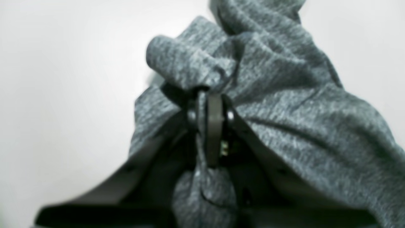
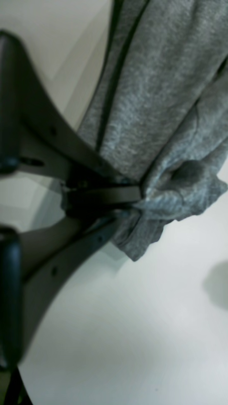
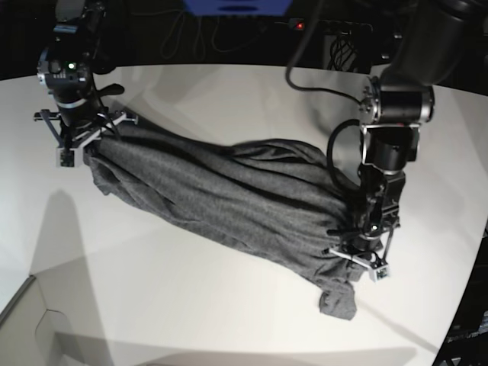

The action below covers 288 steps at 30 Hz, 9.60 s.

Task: Layout the t-shirt on the table in an organized manner, then fold the t-shirt properly
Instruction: 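Reach the left gripper to the shirt hem and grasp it, then lift the shirt with both grippers, stretch it apart, and lay it flat, then release the shirt with the left gripper and raise it, then reach the left gripper to the sleeve end and grasp it, then pull the sleeve with the left gripper while the right gripper grasps the shirt edge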

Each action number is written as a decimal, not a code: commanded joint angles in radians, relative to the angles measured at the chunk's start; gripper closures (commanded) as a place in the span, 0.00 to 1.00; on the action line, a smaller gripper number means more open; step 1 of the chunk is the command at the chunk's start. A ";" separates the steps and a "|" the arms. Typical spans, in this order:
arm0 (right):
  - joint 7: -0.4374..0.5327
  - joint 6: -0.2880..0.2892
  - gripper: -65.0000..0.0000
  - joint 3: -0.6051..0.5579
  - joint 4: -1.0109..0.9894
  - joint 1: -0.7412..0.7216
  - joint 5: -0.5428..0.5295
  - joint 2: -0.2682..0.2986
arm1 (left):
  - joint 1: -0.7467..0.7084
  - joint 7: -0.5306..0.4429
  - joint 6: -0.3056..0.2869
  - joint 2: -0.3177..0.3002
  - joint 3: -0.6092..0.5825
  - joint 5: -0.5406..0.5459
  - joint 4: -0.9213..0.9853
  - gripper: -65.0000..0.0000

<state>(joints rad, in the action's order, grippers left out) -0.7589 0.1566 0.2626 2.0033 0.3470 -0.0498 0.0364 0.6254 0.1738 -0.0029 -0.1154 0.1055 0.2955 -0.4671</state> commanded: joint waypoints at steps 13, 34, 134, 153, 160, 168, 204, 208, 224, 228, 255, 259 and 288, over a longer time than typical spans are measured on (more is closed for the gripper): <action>0.020 -0.007 1.00 0.007 0.018 -0.159 0.000 0.076 | -0.126 0.266 0.008 -0.205 0.003 0.492 -0.658 1.00; 0.039 -0.005 1.00 0.008 0.032 -0.325 -0.017 0.093 | -0.393 0.494 0.001 -0.390 0.397 1.042 -0.799 1.00; 0.129 -0.005 0.71 -0.009 0.015 0.074 -0.083 0.038 | -0.724 0.761 -0.003 -0.306 0.902 0.927 -0.830 0.00; 0.121 -0.005 0.71 -0.013 0.004 0.056 -0.081 0.038 | -0.683 0.570 0.008 -0.290 0.598 0.733 -0.818 0.00; 0.121 -0.005 0.71 -0.013 -0.002 0.056 -0.080 0.038 | -0.660 0.571 -0.001 -0.244 0.598 0.548 -0.816 0.00; 0.121 -0.005 0.71 -0.013 -0.003 0.054 -0.080 0.038 | -0.642 0.573 -0.003 -0.226 0.595 0.546 -0.815 0.09; 0.121 -0.005 0.71 -0.010 -0.003 0.056 -0.080 0.040 | -0.660 0.570 -0.003 -0.217 0.639 0.762 -1.028 1.00; 0.121 -0.005 0.71 -0.010 -0.003 0.056 -0.080 0.040 | -0.602 0.579 -0.003 -0.217 0.633 0.812 -1.103 1.00; 0.121 -0.005 0.71 0.068 -0.003 0.056 -0.078 0.040 | -0.174 0.568 -0.136 -0.169 0.297 0.807 -0.896 1.00; 0.121 -0.005 0.71 0.106 -0.003 0.056 -0.078 0.041 | -0.054 0.565 -0.141 -0.145 0.277 0.804 -0.671 1.00; 0.121 -0.005 0.71 0.125 -0.003 0.056 -0.078 0.038 | 0.251 -0.294 -0.139 0.001 -0.171 0.382 0.195 0.92; 0.121 -0.005 0.71 0.125 -0.003 0.056 -0.080 0.038 | 0.248 -0.296 -0.139 0.024 -0.201 0.383 0.195 0.75; 0.121 -0.005 0.67 -0.079 0.007 -0.104 -0.080 0.066 | -0.154 -0.067 -0.134 -0.112 -0.082 0.591 -0.387 0.74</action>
<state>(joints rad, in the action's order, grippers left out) -0.6628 0.1570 0.1795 1.9896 0.2485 -0.1272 0.0967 0.4488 0.1307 -0.1215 -0.2173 0.0185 0.8799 -0.8413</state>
